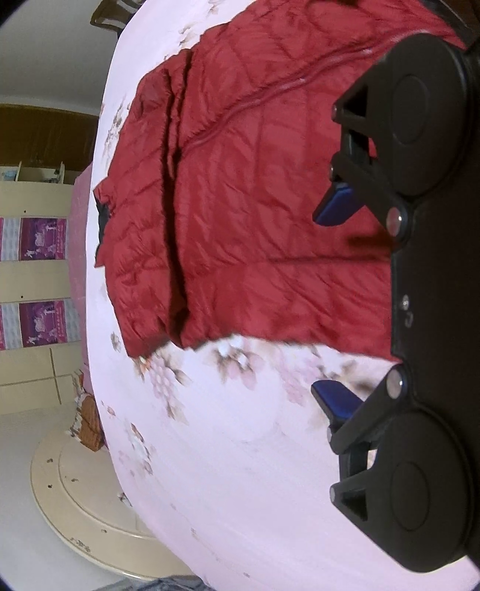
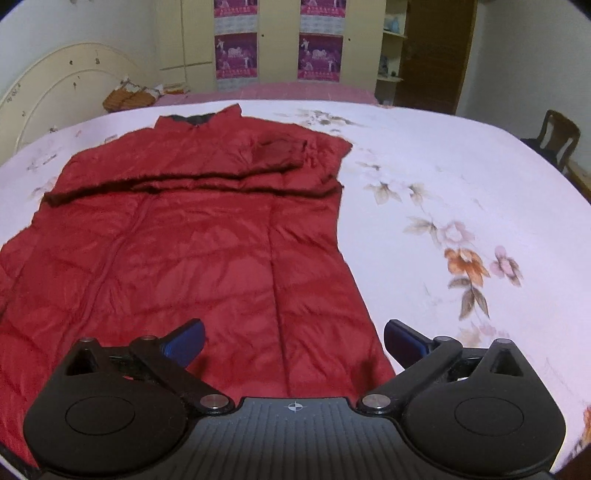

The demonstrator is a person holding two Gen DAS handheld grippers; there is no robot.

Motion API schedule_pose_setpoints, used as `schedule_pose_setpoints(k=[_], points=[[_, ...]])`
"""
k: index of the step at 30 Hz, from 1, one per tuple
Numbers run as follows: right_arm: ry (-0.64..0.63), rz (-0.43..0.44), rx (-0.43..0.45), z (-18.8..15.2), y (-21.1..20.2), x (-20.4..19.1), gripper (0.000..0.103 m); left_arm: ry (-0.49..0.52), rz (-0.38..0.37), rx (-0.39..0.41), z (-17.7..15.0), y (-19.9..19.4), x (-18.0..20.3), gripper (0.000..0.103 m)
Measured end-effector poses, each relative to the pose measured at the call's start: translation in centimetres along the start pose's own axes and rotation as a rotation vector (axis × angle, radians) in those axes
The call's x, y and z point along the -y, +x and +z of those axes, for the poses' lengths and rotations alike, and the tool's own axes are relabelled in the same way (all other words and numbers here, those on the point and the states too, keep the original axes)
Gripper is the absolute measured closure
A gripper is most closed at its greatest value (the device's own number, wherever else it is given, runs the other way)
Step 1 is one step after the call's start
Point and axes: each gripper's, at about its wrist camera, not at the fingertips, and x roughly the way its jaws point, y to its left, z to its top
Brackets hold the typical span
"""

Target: Fold large clothes

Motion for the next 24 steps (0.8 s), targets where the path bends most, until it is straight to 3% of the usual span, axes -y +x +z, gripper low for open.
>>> schedule_pose_setpoints(k=[11,20,24], points=[[0.024,-0.053,-0.053,-3.8,-0.7,2.0,0.001,-0.061,-0.026,-0.074,-4.7,-0.7,-2.9,0.017],[0.118,0.009,-0.112,-6.0,-0.7,3.9,0.002,-0.14,-0.088,-0.101,-7.0,-1.4,-3.9,0.035],[0.138,0.056,-0.115,-6.4,-1.3,3.7,0.033,-0.163,-0.128,-0.114,-7.3,-1.7,-3.8,0.051]])
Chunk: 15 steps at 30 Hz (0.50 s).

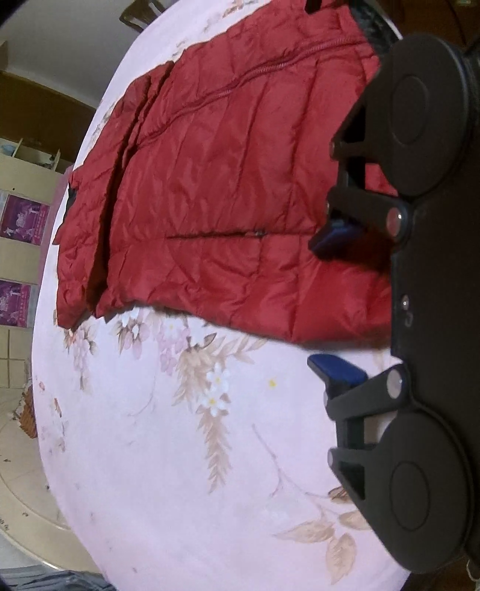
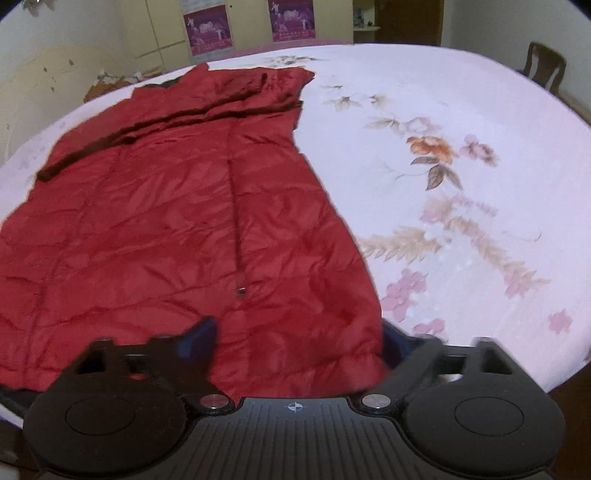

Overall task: Fold large clothes
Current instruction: 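Close both grippers on the hem of the red jacket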

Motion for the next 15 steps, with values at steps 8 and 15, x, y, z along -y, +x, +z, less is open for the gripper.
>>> schedule_pose_setpoints(k=[8,15], points=[[-0.001,0.073,-0.023,0.3,-0.8,-1.1,0.086,-0.028,-0.094,-0.013,0.1,-0.5,0.6,0.091],[0.016,0.102,0.056,2.3,-2.9,-1.2,0.094,-0.037,-0.172,0.07,2.7,-2.7,1.2,0.094]])
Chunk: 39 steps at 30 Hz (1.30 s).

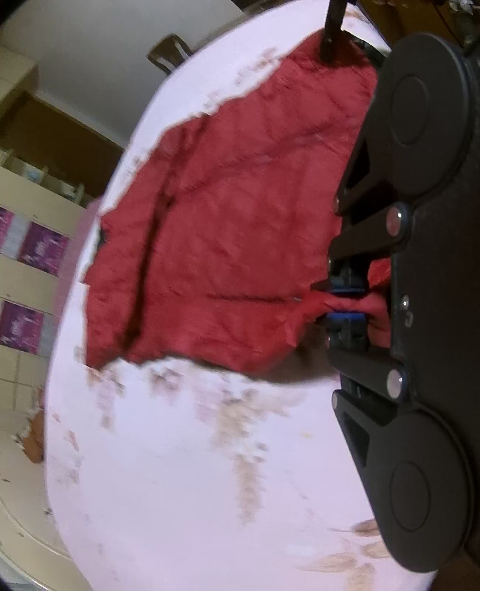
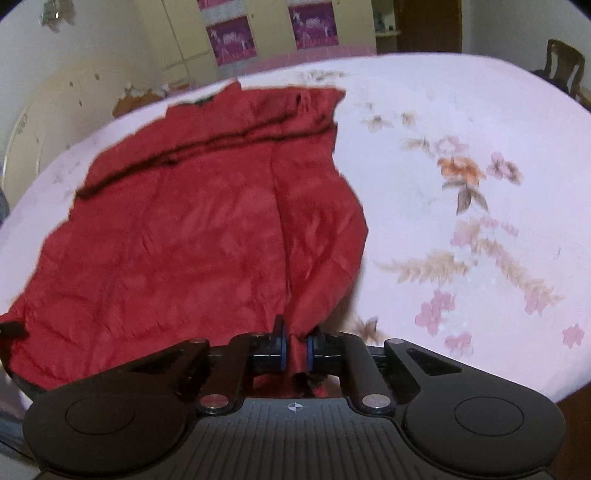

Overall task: Fold large clothes
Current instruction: 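Close both grippers on the hem of the red jacket, then lift the held hem and fold it over toward the collar, then release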

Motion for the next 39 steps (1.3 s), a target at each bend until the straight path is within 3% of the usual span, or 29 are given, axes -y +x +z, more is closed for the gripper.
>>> schedule_pose_setpoints(k=[8,19,28,39], points=[[-0.017,0.005,0.148,6.3,-1.0,-1.2,0.094,-0.004,-0.052,0.115,6.3,0.0,1.2,0.094],[-0.03,-0.002,0.271,18.7,5.2,-1.2,0.095,0.03,0.031,0.244,18.5,5.3,2.9,0.094],[-0.035,-0.008,0.26,27.2,13.2,-1.2,0.095,0.045,0.141,0.271,25.7,12.1,3.9,0.094],[0.029,-0.038,0.174,33.0,23.4,0.5,0.094,0.043,0.288,0.245,30.7,20.7,3.5,0.094]])
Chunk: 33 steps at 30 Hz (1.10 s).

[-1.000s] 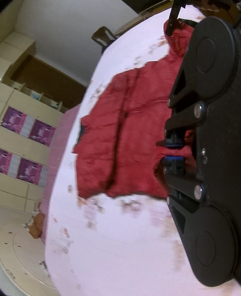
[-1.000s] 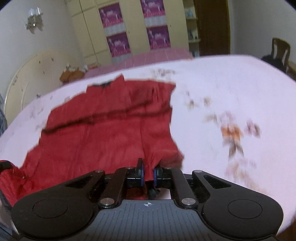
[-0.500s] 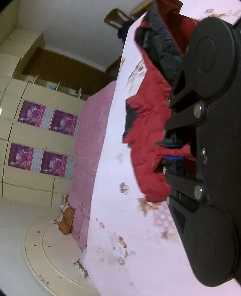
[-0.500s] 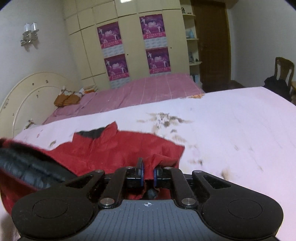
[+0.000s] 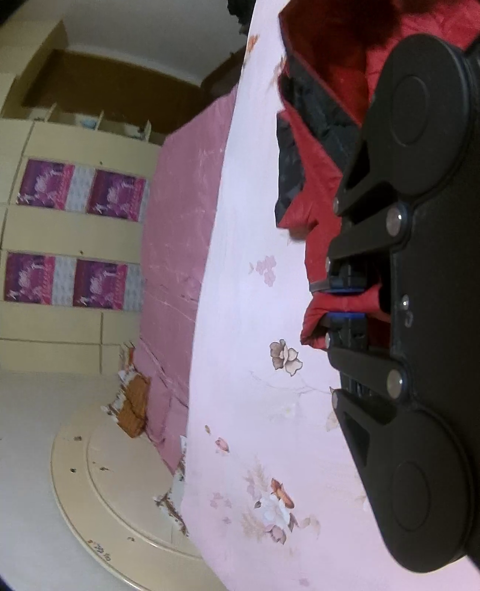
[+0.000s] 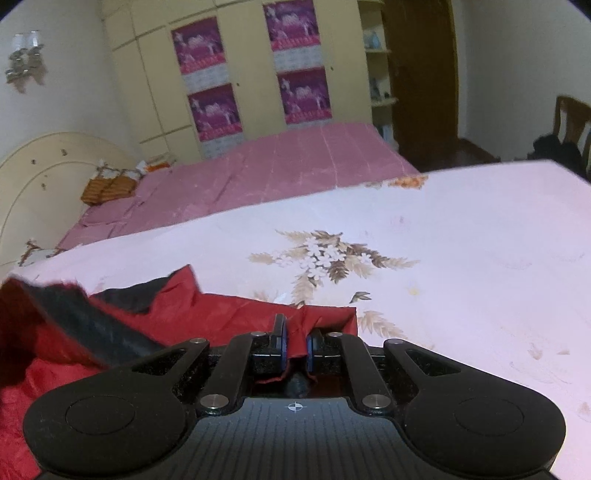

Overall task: Fold large clothes
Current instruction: 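Lift the held hem and fold it over toward the collar, then release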

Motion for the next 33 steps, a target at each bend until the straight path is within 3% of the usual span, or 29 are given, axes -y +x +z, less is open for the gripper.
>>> schedule_pose_setpoints(k=[6,13,16,17,20,21,22,23,24,29,31,32,33], points=[[0.021,-0.001,-0.025,1.1,3.9,0.4,0.094,0.021,0.05,-0.017,0.3,3.7,1.0,0.094],[0.086,0.006,-0.035,1.6,6.5,1.1,0.091,0.024,0.067,-0.057,0.4,6.8,1.0,0.086],[0.099,0.012,-0.013,1.9,6.5,1.1,0.078,-0.007,0.051,-0.054,0.8,6.8,0.6,0.082],[0.111,0.016,-0.004,2.0,6.5,1.2,0.067,-0.023,0.043,-0.051,0.9,6.7,0.4,0.082],[0.136,0.017,0.053,2.4,6.1,1.3,0.013,-0.066,0.011,-0.026,1.4,6.1,0.0,0.066],[0.124,0.001,0.076,2.5,5.8,1.1,0.01,-0.066,0.016,-0.007,1.4,5.7,0.1,0.046],[0.106,-0.005,0.09,2.7,5.6,0.9,0.011,-0.061,0.035,0.018,1.6,5.4,0.3,0.019],[0.096,-0.006,0.095,2.8,5.5,0.8,0.011,-0.051,0.057,0.058,1.6,4.9,0.4,0.01],[0.094,-0.009,0.101,3.0,5.4,0.7,0.011,-0.033,0.065,0.106,1.5,4.2,0.6,0.008],[-0.017,0.001,0.129,2.8,3.8,-1.1,0.011,0.085,0.019,0.127,0.5,2.4,2.2,0.016],[-0.092,0.005,0.112,2.0,3.9,-2.6,0.023,0.172,0.004,0.105,-0.5,2.5,3.8,0.02],[-0.123,0.006,0.093,1.4,4.1,-3.4,0.036,0.212,0.008,0.095,-1.1,2.7,4.6,0.021],[-0.14,0.007,0.075,0.8,4.6,-4.0,0.038,0.237,0.014,0.078,-1.8,3.2,5.2,0.024]])
